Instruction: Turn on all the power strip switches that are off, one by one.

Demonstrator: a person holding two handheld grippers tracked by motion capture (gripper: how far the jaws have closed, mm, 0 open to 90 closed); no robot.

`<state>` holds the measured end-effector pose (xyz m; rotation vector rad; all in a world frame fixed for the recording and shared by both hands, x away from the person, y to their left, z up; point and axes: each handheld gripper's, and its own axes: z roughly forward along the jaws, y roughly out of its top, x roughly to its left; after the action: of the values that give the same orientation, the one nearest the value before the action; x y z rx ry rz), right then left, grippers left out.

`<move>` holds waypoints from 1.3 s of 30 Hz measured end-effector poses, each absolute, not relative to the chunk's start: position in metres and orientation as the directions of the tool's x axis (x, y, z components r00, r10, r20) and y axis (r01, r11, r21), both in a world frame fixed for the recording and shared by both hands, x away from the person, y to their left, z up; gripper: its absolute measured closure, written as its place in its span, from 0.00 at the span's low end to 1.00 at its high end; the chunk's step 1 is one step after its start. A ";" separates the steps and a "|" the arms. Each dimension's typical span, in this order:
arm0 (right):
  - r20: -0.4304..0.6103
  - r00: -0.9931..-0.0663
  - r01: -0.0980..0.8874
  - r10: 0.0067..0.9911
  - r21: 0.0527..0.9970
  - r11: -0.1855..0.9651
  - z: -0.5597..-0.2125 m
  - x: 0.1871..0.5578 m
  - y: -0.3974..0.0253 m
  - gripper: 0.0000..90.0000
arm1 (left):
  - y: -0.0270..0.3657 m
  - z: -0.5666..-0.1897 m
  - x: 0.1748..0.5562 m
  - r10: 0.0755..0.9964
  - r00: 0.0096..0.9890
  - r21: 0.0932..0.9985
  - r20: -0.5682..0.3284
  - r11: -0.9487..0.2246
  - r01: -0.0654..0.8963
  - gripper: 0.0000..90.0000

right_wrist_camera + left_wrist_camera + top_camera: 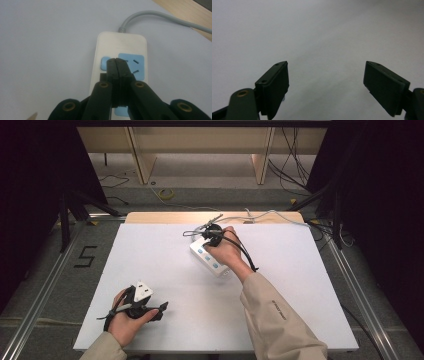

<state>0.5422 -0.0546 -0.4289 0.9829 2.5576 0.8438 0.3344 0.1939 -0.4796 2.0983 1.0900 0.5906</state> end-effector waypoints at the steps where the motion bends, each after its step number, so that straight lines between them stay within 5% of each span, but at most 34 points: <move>1: -0.044 -0.732 0.520 0.680 0.609 0.599 -0.430 0.543 -0.054 1.00 | 0.194 -0.480 0.334 0.835 0.544 0.749 0.076 -0.408 0.522 0.23; 39: -0.032 -0.735 0.540 0.677 0.577 0.613 -0.445 0.555 -0.031 1.00 | 0.194 -0.480 0.334 0.835 0.546 0.748 0.075 -0.409 0.523 0.22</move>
<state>0.5549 -0.0309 -0.4454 0.9976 2.5926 0.8059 0.3345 0.1940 -0.4799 2.0990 1.0903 0.5854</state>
